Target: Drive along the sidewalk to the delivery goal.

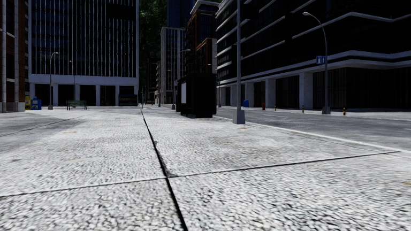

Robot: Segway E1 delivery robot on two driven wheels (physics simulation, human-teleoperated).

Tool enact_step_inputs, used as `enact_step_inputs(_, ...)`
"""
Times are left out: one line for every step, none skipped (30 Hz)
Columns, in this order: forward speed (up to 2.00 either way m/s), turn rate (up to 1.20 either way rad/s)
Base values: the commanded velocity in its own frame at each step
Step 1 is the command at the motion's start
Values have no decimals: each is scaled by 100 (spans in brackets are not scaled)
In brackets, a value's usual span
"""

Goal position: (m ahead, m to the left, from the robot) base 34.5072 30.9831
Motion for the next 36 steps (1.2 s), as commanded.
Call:
enact_step_inputs(0, 0)
enact_step_inputs(0, 0)
enact_step_inputs(0, 0)
enact_step_inputs(0, 0)
enact_step_inputs(0, 0)
enact_step_inputs(0, 0)
enact_step_inputs(0, 0)
enact_step_inputs(0, 0)
enact_step_inputs(0, 0)
enact_step_inputs(0, 0)
enact_step_inputs(0, 0)
enact_step_inputs(0, 0)
enact_step_inputs(0, 0)
enact_step_inputs(0, 0)
enact_step_inputs(0, 0)
enact_step_inputs(0, 0)
enact_step_inputs(0, 0)
enact_step_inputs(0, 0)
enact_step_inputs(0, 0)
enact_step_inputs(0, 0)
enact_step_inputs(0, 0)
enact_step_inputs(0, 0)
enact_step_inputs(0, 0)
enact_step_inputs(0, 0)
enact_step_inputs(0, 0)
enact_step_inputs(0, 0)
enact_step_inputs(0, 0)
enact_step_inputs(0, 0)
enact_step_inputs(0, 0)
enact_step_inputs(0, 0)
enact_step_inputs(130, 0)
enact_step_inputs(166, 0)
enact_step_inputs(179, 0)
enact_step_inputs(179, 0)
enact_step_inputs(169, 0)
enact_step_inputs(155, 0)
